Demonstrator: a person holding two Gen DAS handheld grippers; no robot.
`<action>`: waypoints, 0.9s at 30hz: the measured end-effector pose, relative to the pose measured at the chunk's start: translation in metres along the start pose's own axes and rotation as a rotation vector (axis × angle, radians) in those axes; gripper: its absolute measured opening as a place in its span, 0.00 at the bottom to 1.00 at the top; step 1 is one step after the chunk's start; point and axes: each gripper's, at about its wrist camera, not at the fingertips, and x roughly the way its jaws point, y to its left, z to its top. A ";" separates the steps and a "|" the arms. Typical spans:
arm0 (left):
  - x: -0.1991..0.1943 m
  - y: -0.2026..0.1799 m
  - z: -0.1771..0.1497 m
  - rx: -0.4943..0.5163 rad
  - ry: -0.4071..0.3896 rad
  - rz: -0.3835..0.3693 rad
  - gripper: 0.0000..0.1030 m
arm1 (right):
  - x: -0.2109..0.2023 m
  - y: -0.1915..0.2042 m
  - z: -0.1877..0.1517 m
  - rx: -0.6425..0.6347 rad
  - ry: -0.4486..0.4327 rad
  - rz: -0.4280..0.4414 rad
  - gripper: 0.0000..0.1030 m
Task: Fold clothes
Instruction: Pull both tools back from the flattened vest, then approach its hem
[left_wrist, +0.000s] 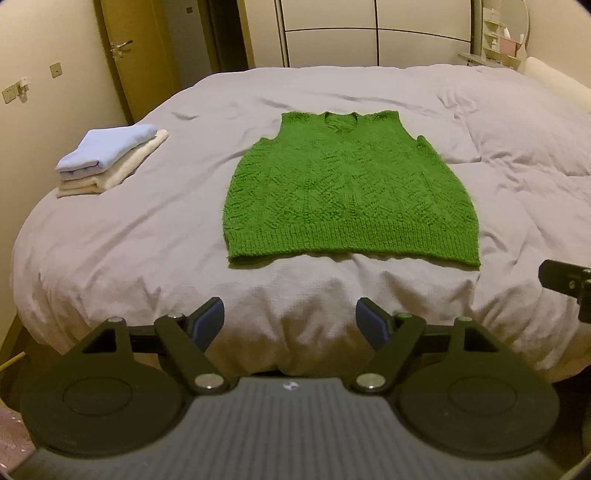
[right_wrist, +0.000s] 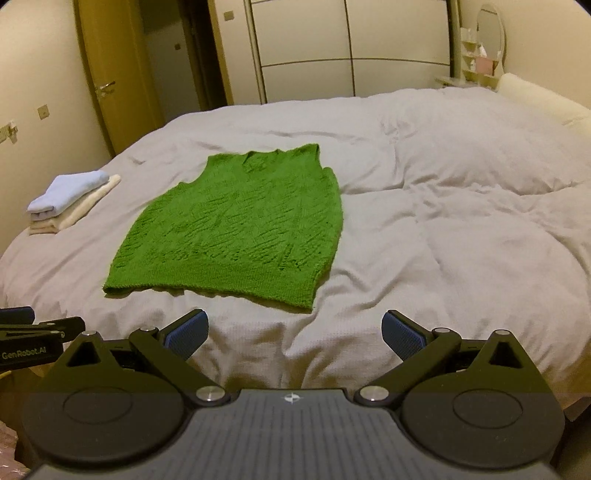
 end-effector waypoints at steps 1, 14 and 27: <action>0.002 0.001 0.001 -0.001 0.002 -0.001 0.74 | 0.001 0.002 0.000 -0.004 0.004 0.002 1.00; 0.056 0.013 0.015 -0.004 0.071 -0.042 0.75 | 0.035 0.013 0.012 -0.032 0.064 -0.020 1.00; 0.174 0.026 0.061 -0.015 0.144 -0.078 0.75 | 0.156 -0.021 0.060 -0.002 0.172 0.021 1.00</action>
